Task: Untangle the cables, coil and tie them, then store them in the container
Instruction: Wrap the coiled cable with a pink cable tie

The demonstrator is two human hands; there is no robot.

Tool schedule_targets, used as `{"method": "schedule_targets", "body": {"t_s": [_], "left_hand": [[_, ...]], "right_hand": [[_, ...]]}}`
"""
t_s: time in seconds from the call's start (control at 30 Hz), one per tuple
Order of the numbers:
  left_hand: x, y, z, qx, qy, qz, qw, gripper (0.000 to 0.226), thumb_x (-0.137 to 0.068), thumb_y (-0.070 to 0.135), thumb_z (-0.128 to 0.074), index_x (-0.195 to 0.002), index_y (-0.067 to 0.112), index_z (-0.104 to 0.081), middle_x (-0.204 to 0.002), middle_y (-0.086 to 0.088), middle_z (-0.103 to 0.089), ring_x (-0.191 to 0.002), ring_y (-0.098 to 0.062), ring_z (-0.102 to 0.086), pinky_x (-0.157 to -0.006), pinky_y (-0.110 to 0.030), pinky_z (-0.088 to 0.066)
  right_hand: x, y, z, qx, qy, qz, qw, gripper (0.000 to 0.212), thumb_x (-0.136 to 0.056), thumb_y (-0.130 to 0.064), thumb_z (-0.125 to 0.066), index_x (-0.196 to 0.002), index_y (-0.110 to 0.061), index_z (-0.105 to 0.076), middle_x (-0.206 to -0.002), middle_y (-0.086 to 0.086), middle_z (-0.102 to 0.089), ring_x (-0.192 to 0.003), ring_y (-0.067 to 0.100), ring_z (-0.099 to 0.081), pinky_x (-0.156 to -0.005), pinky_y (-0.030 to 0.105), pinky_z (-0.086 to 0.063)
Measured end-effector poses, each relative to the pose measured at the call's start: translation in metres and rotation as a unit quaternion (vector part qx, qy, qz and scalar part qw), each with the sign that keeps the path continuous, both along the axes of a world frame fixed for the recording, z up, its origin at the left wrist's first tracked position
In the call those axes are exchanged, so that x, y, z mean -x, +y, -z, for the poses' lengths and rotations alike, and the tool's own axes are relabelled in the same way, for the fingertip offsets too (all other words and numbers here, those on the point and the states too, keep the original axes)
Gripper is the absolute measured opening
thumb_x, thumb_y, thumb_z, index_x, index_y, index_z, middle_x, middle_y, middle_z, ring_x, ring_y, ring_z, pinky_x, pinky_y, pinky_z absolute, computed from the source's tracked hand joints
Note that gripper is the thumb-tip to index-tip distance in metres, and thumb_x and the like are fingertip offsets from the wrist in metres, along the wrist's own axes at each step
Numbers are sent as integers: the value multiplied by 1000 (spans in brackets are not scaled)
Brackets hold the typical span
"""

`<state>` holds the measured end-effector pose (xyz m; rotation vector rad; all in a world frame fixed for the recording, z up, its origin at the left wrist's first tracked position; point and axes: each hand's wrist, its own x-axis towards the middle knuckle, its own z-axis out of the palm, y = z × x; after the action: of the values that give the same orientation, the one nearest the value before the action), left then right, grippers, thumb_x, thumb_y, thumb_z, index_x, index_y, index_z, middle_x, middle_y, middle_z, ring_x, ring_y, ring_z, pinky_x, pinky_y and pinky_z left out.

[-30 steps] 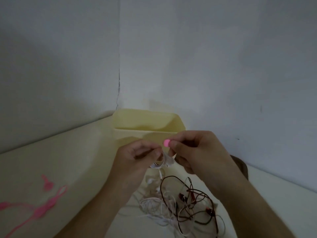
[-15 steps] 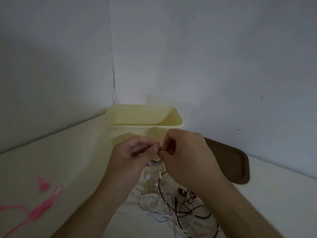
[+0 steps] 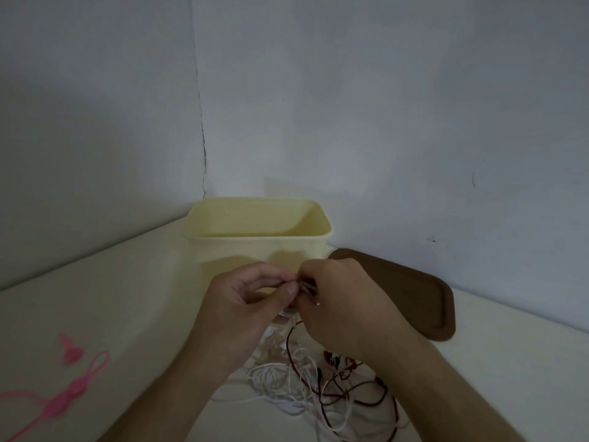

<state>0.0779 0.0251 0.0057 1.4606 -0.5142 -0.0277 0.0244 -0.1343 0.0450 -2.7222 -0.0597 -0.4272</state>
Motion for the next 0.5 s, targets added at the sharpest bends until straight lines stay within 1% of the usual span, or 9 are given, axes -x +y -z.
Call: {"method": "schedule_targets", "body": {"t_s": [0.07,0.1,0.2,0.3,0.37,0.43,0.5], "left_hand": [[0,-1,1,-6,-1,-7,1000,11,-88,2,-77,-96,8,-80,-92,-6,-82,-69,-27,-76,-62,-40,-64],[-1,-2,1,-6,-4,-10,1000,11,-88,1,-77,-96,9,-80,-92,-6,-82,-69,-26,-76,-61,-39,-64],[-1,-3,2,2,-18,-12,1000,14,-87,-1,-77,-95,11,-81,-91,-6,-82,-69,-25,-75,-61,-33,-62],[0,-3,1,21,-25,-4,999,16,-88,-5,-75,-96,8,-80,-89,-7,-82,-71,-20,-76,-65,-25,-59],[1,-2,0,31,-23,-1,999,15,-88,-8,-73,-96,4,-78,-87,-9,-81,-73,-18,-77,-68,-22,-59],[1,-1,-1,28,-25,-5,999,14,-89,-8,-73,-96,3,-78,-86,-10,-81,-73,-21,-76,-69,-22,-59],[1,-1,-1,38,-16,-11,999,11,-88,-6,-74,-96,2,-77,-86,-12,-81,-73,-23,-76,-69,-23,-59]], "right_hand": [[1,0,-1,7,4,10,1000,17,-97,-39,-57,-86,-26,-59,-76,-6,-61,-69,20,-62,-57,39,-51],[2,0,-2,12,4,17,1000,17,-98,-40,-58,-90,-26,-60,-78,-6,-62,-70,21,-62,-57,37,-50],[4,2,-3,13,-14,35,999,16,-98,-42,-60,-94,-26,-60,-81,-5,-63,-74,22,-63,-60,37,-52],[3,5,0,-2,-44,42,998,15,-96,-41,-62,-93,-29,-54,-79,-6,-65,-73,20,-64,-62,41,-57],[2,7,3,-37,-54,37,997,15,-94,-40,-64,-92,-30,-53,-78,-6,-68,-72,17,-66,-62,43,-59],[0,5,4,-92,-46,28,994,14,-91,-38,-68,-89,-31,-57,-76,-7,-71,-70,12,-69,-63,44,-62],[2,2,0,-140,-16,14,990,13,-91,-35,-75,-87,-31,-63,-75,-9,-74,-68,8,-70,-61,36,-62]]}}
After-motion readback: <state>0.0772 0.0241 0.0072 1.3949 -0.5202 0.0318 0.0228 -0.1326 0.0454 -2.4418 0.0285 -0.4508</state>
